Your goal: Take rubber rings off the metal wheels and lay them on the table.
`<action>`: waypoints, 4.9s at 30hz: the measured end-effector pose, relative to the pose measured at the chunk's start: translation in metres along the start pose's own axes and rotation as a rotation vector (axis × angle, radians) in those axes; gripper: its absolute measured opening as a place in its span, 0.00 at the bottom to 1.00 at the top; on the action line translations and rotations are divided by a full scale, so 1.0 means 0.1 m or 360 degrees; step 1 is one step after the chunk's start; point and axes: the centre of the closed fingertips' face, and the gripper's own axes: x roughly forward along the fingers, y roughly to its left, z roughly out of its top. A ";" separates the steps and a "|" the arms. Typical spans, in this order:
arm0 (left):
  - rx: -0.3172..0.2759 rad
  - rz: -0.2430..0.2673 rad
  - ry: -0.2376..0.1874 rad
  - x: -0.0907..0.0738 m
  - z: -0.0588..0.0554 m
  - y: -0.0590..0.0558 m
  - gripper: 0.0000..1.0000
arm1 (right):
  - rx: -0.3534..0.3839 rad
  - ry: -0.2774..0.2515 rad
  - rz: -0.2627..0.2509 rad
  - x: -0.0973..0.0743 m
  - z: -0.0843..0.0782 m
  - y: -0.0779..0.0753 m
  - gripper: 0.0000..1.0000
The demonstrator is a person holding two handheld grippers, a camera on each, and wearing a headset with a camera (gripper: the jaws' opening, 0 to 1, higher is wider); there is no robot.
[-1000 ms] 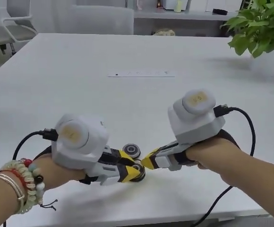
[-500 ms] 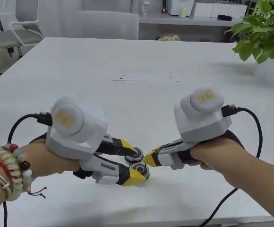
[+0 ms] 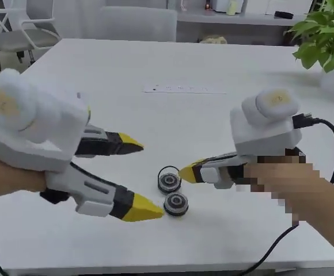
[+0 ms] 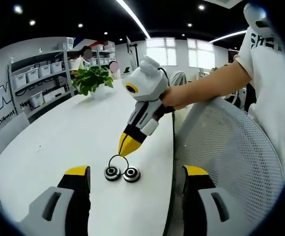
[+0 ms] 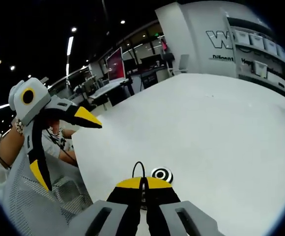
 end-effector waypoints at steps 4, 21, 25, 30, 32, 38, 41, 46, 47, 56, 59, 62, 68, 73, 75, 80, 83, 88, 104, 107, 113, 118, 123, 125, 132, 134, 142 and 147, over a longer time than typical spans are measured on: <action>-0.0020 0.0114 -0.0064 -0.25 0.03 0.03 0.78 | 0.0040 -0.0045 0.0016 -0.02 0.06 0.01 0.00; -0.0225 0.0342 -0.0101 -0.44 -0.33 -0.05 0.83 | 0.0075 -0.0097 0.0029 -0.04 0.13 0.09 0.00; -0.0257 0.0327 -0.0092 -0.40 -0.42 -0.07 0.81 | 0.0076 -0.0096 0.0045 -0.02 0.13 0.12 0.00; -0.0316 0.0393 -0.0047 -0.41 -0.55 0.01 0.82 | 0.0070 -0.0093 0.0057 -0.01 0.12 0.15 0.00; -0.0329 0.0388 -0.0027 -0.41 -0.58 -0.01 0.82 | 0.0073 -0.0097 0.0066 0.00 0.12 0.17 0.00; -0.0326 0.0350 0.0001 -0.38 -0.60 -0.05 0.80 | 0.0070 -0.0059 0.0088 0.05 0.07 0.18 0.00; -0.0350 0.0331 0.0011 -0.37 -0.62 -0.07 0.81 | 0.0058 -0.0047 0.0102 0.07 0.05 0.18 0.00; -0.0378 0.0293 0.0043 -0.34 -0.67 -0.12 0.83 | 0.0003 -0.0035 0.0130 0.12 0.03 0.24 0.00; -0.0371 0.0283 0.0065 -0.33 -0.69 -0.14 0.83 | -0.0016 -0.0028 0.0137 0.14 0.02 0.25 0.00; -0.0395 0.0297 0.0049 -0.34 -0.68 -0.13 0.83 | -0.0127 0.0074 0.0177 0.25 -0.15 0.36 0.00; -0.0395 0.0300 0.0056 -0.34 -0.69 -0.13 0.82 | -0.0157 0.0105 0.0175 0.27 -0.21 0.38 0.00; -0.0395 0.0305 0.0061 -0.34 -0.70 -0.12 0.82 | -0.0168 0.0142 0.0188 0.31 -0.28 0.40 0.00; -0.0428 0.0297 0.0032 -0.35 -0.68 -0.13 0.81 | -0.0203 0.0230 0.0206 0.39 -0.46 0.48 0.00; -0.0473 0.0293 -0.0009 -0.36 -0.67 -0.12 0.80 | -0.0270 0.0265 0.0204 0.44 -0.52 0.53 0.00; -0.0485 0.0293 -0.0012 -0.37 -0.67 -0.12 0.80 | -0.0265 0.0255 0.0199 0.44 -0.51 0.53 0.00; -0.0495 0.0311 -0.0045 -0.39 -0.65 -0.09 0.81 | -0.0244 0.0226 0.0202 0.46 -0.45 0.58 0.00; -0.0501 0.0323 -0.0063 -0.40 -0.63 -0.08 0.81 | -0.0273 0.0220 0.0171 0.48 -0.45 0.56 0.00; -0.0487 0.0323 -0.0045 -0.39 -0.65 -0.08 0.81 | -0.0276 0.0237 0.0145 0.50 -0.49 0.50 0.00; -0.0503 0.0311 -0.0028 -0.37 -0.66 -0.09 0.80 | -0.0427 0.0293 0.0138 0.53 -0.56 0.48 0.01; -0.0506 0.0309 -0.0023 -0.37 -0.67 -0.09 0.80 | -0.0426 0.0303 0.0142 0.54 -0.57 0.47 0.04; -0.0509 0.0307 -0.0013 -0.36 -0.68 -0.09 0.80 | -0.0440 0.0283 0.0133 0.51 -0.51 0.44 0.05; -0.0513 0.0316 -0.0012 -0.37 -0.68 -0.08 0.80 | -0.0408 0.0230 0.0130 0.48 -0.39 0.42 0.05; -0.0508 0.0325 0.0010 -0.37 -0.70 -0.08 0.80 | -0.0401 0.0160 0.0121 0.43 -0.25 0.40 0.06; -0.0505 0.0323 0.0019 -0.37 -0.71 -0.08 0.80 | -0.0404 0.0145 0.0115 0.41 -0.22 0.39 0.07; -0.0492 0.0315 0.0048 -0.36 -0.73 -0.09 0.80 | -0.0437 0.0051 0.0058 0.31 -0.03 0.29 0.06; -0.0490 0.0314 0.0051 -0.36 -0.73 -0.09 0.80 | -0.0438 0.0020 0.0035 0.27 0.03 0.26 0.07; -0.0485 0.0309 0.0067 -0.35 -0.75 -0.10 0.80 | -0.0405 -0.0106 -0.0036 0.10 0.24 0.11 0.08; -0.0486 0.0311 0.0069 -0.36 -0.75 -0.10 0.80 | -0.0390 -0.0181 -0.0052 0.01 0.35 0.06 0.09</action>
